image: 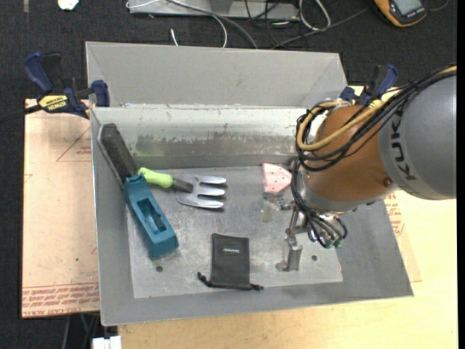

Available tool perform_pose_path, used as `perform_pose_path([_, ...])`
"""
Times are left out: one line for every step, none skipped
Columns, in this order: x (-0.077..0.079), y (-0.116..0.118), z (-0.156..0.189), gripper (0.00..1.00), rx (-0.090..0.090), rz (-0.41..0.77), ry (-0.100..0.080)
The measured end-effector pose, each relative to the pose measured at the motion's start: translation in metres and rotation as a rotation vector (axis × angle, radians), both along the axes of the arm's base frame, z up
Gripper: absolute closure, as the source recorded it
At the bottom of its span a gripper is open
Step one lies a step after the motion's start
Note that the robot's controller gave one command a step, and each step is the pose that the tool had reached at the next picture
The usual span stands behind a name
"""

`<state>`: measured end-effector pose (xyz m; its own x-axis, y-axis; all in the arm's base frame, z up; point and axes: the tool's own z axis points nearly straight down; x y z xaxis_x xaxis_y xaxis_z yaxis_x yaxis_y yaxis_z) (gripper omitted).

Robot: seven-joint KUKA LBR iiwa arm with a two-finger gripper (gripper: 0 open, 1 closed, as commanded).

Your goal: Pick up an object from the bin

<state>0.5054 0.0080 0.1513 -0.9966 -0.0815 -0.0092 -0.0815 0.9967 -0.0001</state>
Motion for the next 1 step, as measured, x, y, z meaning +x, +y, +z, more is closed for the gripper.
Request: perform_pose_path([-0.0177,0.0287,-0.0275,0.00,0.003,-0.011,-0.003])
